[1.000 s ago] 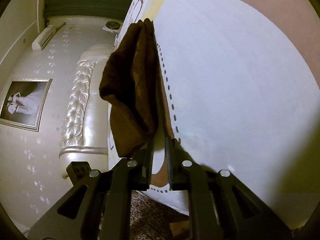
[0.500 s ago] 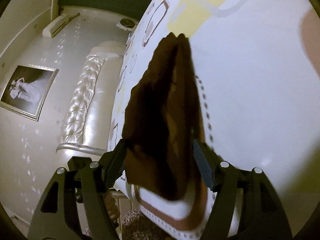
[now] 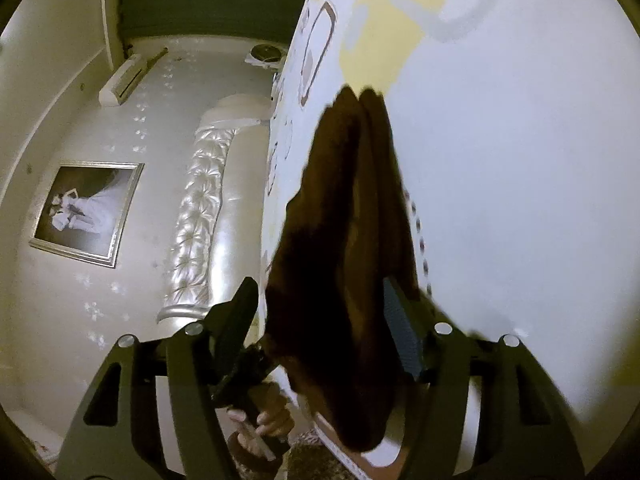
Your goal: Fold small clothes
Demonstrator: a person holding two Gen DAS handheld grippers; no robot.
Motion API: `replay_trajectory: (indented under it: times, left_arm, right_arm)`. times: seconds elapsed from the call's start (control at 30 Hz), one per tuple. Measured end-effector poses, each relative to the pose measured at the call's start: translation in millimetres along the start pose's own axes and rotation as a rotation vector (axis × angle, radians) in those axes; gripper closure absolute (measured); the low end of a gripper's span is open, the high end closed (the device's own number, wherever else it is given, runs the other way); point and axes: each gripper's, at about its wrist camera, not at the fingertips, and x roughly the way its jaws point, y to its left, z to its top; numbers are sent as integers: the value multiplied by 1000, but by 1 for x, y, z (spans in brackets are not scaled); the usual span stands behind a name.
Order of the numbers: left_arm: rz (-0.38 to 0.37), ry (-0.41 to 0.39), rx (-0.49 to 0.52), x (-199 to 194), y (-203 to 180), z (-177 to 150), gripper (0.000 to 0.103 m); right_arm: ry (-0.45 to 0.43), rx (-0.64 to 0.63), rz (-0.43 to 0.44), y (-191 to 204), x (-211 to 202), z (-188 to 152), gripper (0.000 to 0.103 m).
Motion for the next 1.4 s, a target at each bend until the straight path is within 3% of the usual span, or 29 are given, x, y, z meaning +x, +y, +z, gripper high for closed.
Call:
replay_trajectory:
  times: [0.1,0.17,0.23,0.33,0.43,0.5,0.53,0.7,0.83,0.9,1.03,1.13,1.17,1.33,1.4]
  left_arm:
    - [11,-2,1,-1,-1,-1,30]
    - [16,-1,7,-1,-2,-1,30]
    - [15,2,15,0,-2,-1,29]
    - [15,1,12,-2,2,-1,28]
    - [21,-7,13,-2,2,-3,28]
    - [26,-8,15,-1,1,-3,28]
    - [27,-6,13,-1,0,-3,28]
    - [19,-7,7,-2,2,-4,27]
    - [19,-10,16,0,2,-4,24]
    - [28,-10,30,0,-1,-5,23]
    - [26,-13,31,1,0,-5,23]
    - [20,-13,27,1,1,-5,23]
    - [21,-14,29,1,1,-5,23]
    - [20,-14,27,1,1,-5,23]
    - [18,-13,24,0,2,-5,23]
  right_arm:
    - [-39,-83,-125,18,-7,13,40]
    - [-81,-116,-95,32,-17,15,61]
    - [-58,-132,-69,42,-16,12,63]
    - [45,-160,-109,50,4,6,63]
    - [78,-150,-136,46,16,5,64]
    - [91,-144,-141,45,22,10,90]
    - [105,-156,-132,47,25,12,94]
    - [102,-258,-28,51,19,13,95]
    - [98,-166,-90,7,14,20,96]
    - [102,-99,-43,-12,10,20,95]
    - [83,-106,-24,-2,-2,24,84]
    - [33,-124,-24,10,-7,39,66]
    - [23,-119,-41,12,-3,50,65]
    - [28,-69,-88,5,27,80,65]
    - [55,-73,-101,4,43,87,90]
